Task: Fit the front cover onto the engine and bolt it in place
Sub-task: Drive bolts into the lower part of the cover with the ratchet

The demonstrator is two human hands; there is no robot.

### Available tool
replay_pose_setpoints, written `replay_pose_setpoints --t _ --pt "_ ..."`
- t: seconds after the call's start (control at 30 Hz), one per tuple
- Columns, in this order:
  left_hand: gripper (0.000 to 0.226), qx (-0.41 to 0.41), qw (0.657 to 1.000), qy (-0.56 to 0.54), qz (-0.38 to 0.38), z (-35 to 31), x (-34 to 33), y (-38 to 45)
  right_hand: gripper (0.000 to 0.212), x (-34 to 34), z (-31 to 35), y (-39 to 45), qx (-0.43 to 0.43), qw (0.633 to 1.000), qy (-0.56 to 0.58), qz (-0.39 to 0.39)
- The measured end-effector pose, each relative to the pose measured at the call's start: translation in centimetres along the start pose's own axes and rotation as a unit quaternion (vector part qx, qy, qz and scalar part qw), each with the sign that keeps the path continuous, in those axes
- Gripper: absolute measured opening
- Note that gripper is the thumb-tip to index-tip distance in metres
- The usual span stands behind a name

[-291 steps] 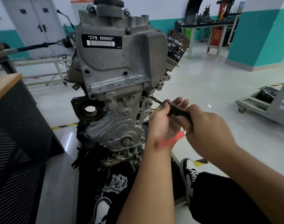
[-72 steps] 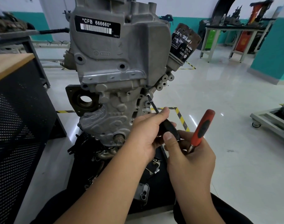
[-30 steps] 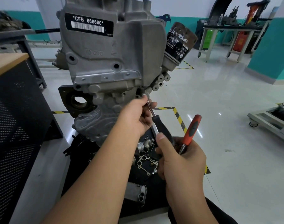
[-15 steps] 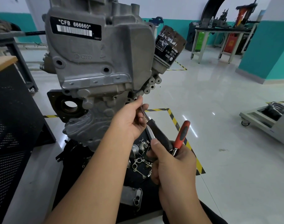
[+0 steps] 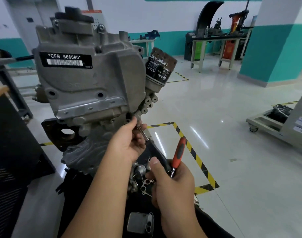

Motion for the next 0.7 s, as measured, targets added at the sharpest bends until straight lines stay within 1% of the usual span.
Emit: replay_pose_setpoints --t 0.03,0.1,0.17,0.2,0.27,0.37,0.43,0.47,0.5,0.6,0.63,0.7 --pt "0.020 0.008 1.000 -0.002 0.005 0.0 0.0 -0.2 0.012 0.0 0.1 -0.1 -0.004 1.000 0.001 -0.001" --pt "0.020 0.014 1.000 -0.008 0.007 0.0 0.1 -0.4 0.025 -0.1 0.1 -0.3 -0.030 0.999 -0.002 0.016" --pt "0.019 0.001 1.000 -0.003 -0.005 -0.1 0.2 -0.3 0.036 -0.5 0.0 -0.5 -0.062 0.997 0.000 0.053" --pt "0.017 -0.010 1.000 0.003 -0.013 -0.1 0.3 -0.3 0.037 -0.7 -0.1 -0.6 -0.066 0.995 0.001 0.071" --pt "0.015 -0.026 0.999 0.006 -0.028 0.0 0.4 -0.1 0.031 -0.9 -0.1 -0.7 -0.043 0.996 0.000 0.074" --pt "0.016 -0.024 0.999 -0.003 -0.028 0.1 0.6 0.0 0.026 -0.6 0.2 -0.5 -0.006 0.999 -0.018 0.040" --pt "0.017 -0.017 1.000 -0.006 -0.012 0.0 0.5 -0.1 0.013 -0.3 0.3 -0.2 -0.012 0.999 -0.005 0.040" --pt "0.018 -0.016 1.000 -0.009 -0.003 -0.1 0.5 -0.1 0.012 -0.2 0.3 -0.1 -0.021 0.999 0.006 0.045" --pt "0.019 -0.017 1.000 -0.009 0.002 -0.3 0.3 -0.1 0.018 -0.2 0.2 0.0 -0.030 0.998 0.010 0.051" --pt "0.021 -0.027 1.000 0.003 -0.015 -0.7 0.0 0.3 0.043 -0.2 -0.2 0.0 -0.039 0.997 -0.021 0.067" --pt "0.022 -0.032 0.999 0.002 -0.022 -0.8 0.0 0.5 0.045 -0.3 -0.2 -0.1 -0.044 0.996 -0.020 0.071" --pt "0.022 -0.039 0.999 -0.006 -0.028 -0.8 0.0 0.9 0.027 -0.4 -0.4 -0.2 -0.047 0.996 -0.009 0.079"
Point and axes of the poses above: each hand's wrist, its own y-axis towards the middle knuckle, its own x-axis out of the back of the hand, z = x × y, the point moved 3 cm from there along y, towards the middle knuckle, and after that the axes turned 9 degrees about -y, right-handed, at the moved point
